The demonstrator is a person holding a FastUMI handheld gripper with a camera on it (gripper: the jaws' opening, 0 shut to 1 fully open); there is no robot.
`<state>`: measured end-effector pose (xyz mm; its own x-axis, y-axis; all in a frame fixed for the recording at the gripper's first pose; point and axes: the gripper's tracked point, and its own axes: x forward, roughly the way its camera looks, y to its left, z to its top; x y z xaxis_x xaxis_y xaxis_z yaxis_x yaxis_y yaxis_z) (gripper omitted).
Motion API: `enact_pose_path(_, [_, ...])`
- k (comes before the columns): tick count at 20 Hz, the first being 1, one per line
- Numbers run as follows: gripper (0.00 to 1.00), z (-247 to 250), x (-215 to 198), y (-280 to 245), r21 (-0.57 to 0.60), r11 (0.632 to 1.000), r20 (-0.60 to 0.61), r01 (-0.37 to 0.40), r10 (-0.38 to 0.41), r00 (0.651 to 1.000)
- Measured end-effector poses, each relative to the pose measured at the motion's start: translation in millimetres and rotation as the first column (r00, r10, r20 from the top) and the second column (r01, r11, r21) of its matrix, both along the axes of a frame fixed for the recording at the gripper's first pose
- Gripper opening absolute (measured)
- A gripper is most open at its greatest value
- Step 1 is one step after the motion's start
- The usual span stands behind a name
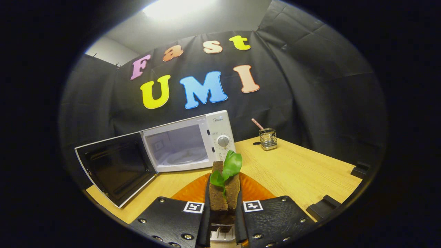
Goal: Open the microwave, put the food inside, and close the microwave door.
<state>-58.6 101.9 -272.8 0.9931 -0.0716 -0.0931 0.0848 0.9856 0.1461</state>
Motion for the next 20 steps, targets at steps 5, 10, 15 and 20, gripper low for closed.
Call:
enact_pose_path(5, [0.27, 28, 29, 24, 0.179, 0.983, 0.076, -0.040, 0.027, 0.997])
enact_pose_path(10, [0.27, 34, 67, 52, 0.414, 0.908, 0.115, -0.072, 0.027, 0.993])
enact_pose_path(15, [0.29, 22, 102, 72, 0.608, 0.792, 0.079, -0.046, -0.003, 0.997])
enact_pose_path(20, [0.29, 18, 144, 83, 0.723, 0.691, 0.076, -0.013, -0.061, 0.995])
